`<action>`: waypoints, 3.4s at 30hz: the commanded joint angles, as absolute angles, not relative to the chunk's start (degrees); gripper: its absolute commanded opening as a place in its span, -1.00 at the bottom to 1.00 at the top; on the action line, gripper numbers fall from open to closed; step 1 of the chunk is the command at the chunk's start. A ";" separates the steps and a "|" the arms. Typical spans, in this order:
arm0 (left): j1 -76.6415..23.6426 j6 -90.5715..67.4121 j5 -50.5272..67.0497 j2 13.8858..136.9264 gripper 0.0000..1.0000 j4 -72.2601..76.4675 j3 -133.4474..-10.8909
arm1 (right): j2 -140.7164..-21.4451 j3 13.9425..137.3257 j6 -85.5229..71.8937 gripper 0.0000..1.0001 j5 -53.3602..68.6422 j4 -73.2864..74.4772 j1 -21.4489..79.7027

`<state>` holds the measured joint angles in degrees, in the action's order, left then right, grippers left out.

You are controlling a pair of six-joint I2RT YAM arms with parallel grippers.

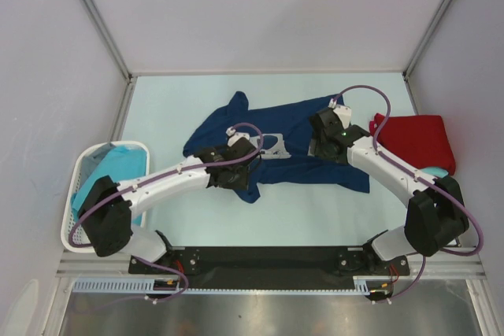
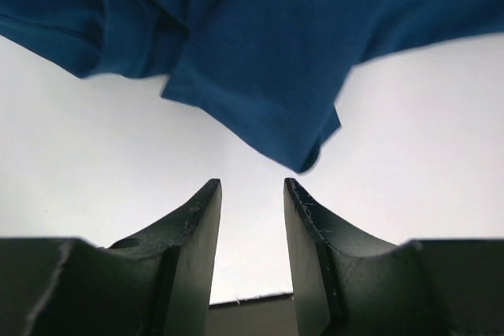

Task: Fold and stack the t-shirts
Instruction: Flatten out the tshirt

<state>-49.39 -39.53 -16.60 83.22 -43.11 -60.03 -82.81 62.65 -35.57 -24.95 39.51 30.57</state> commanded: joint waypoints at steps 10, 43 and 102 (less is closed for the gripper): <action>-56.60 -41.57 -14.15 83.58 -0.15 -38.32 -56.69 | -84.46 63.63 -35.68 0.38 -26.81 39.38 33.13; -60.12 -49.83 -12.75 72.61 -1.00 -52.20 -50.80 | -89.03 63.72 -35.51 0.25 -24.61 34.90 31.99; -24.44 -26.54 -12.66 118.64 -0.14 -40.78 -99.82 | -116.45 98.16 -28.22 -0.09 -21.18 36.30 19.95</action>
<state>-25.32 -29.52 -14.90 114.34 -40.93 -92.36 -113.30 93.71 -30.37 -21.74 35.35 19.53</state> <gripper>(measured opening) 0.444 0.469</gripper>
